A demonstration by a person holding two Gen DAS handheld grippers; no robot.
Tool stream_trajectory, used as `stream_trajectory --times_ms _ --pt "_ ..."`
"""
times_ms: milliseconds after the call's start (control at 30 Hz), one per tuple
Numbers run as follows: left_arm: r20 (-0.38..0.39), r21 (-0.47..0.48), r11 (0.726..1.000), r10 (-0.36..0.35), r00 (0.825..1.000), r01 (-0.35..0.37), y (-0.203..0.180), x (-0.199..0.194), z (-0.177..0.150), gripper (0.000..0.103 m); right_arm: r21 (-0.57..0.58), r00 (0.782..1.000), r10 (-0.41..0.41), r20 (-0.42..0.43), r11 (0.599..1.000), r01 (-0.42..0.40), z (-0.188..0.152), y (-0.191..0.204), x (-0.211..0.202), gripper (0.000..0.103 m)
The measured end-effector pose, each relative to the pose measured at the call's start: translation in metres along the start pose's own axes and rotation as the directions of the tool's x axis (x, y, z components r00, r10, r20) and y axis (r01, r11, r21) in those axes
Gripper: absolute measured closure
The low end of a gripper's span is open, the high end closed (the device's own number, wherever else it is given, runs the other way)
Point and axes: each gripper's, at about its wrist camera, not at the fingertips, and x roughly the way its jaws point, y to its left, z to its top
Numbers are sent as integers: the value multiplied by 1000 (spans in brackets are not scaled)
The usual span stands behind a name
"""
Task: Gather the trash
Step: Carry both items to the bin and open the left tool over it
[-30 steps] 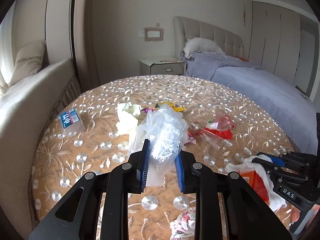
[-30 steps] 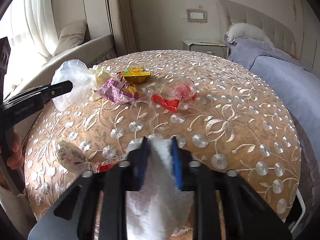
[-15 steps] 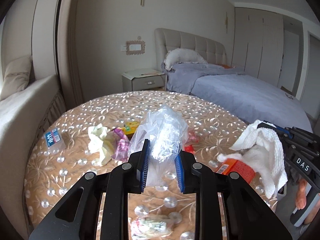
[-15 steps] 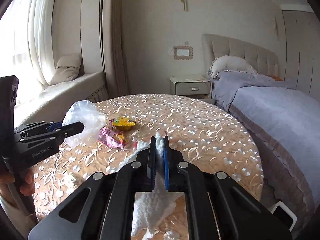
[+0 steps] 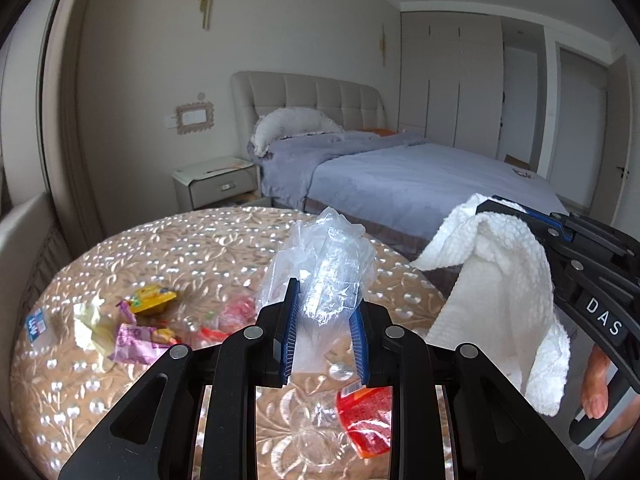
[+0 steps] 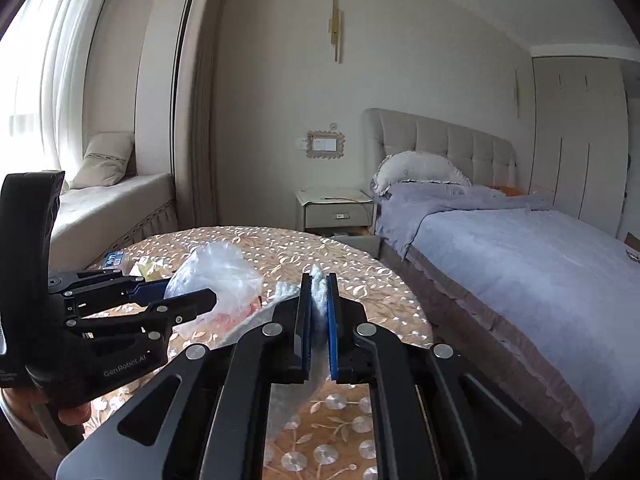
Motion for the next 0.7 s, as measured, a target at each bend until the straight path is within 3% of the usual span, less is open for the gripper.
stream_trajectory --times_ms 400,700 --pt "-16 57 993 -99 995 99 -46 28 17 80 -57 991 -89 97 994 95 28 -32 -14 95" --pt "-48 121 973 -193 980 197 -101 58 27 80 -2 982 -180 61 984 180 3 -77 -20 95"
